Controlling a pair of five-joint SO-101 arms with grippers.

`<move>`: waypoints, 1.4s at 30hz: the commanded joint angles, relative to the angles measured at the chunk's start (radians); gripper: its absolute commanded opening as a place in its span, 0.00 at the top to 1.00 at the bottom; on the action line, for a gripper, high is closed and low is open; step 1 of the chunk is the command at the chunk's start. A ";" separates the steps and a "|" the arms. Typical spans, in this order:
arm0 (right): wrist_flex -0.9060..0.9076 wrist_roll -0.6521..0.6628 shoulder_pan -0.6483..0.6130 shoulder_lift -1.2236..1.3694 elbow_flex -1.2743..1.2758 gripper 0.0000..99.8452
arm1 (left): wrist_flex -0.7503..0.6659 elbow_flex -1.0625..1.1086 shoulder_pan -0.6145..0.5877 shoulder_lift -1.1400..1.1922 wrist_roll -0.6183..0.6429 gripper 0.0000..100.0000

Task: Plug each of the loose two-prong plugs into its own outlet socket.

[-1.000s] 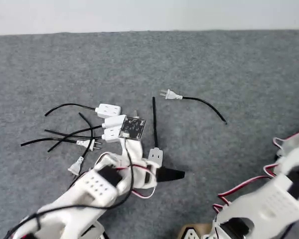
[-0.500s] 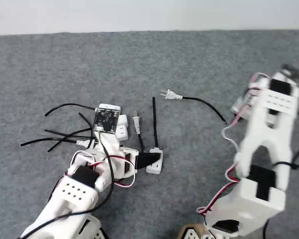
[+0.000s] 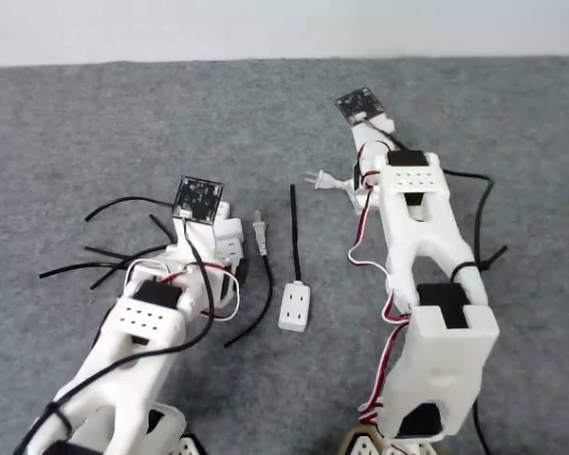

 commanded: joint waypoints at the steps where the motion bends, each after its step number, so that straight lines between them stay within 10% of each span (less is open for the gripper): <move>1: -0.025 0.072 -0.002 0.013 -0.044 0.81 | -0.038 -0.054 -0.008 0.023 -0.012 0.80; 25: 0.219 0.057 -0.082 0.476 -0.763 0.81 | -0.064 -0.054 -0.008 0.031 -0.012 0.80; 33: 0.418 -0.990 -0.038 0.487 -0.934 0.81 | -0.066 -0.054 -0.008 0.032 -0.012 0.80; 42: 0.397 -1.181 -0.110 0.625 -1.039 0.81 | -0.064 -0.051 -0.008 0.028 -0.012 0.80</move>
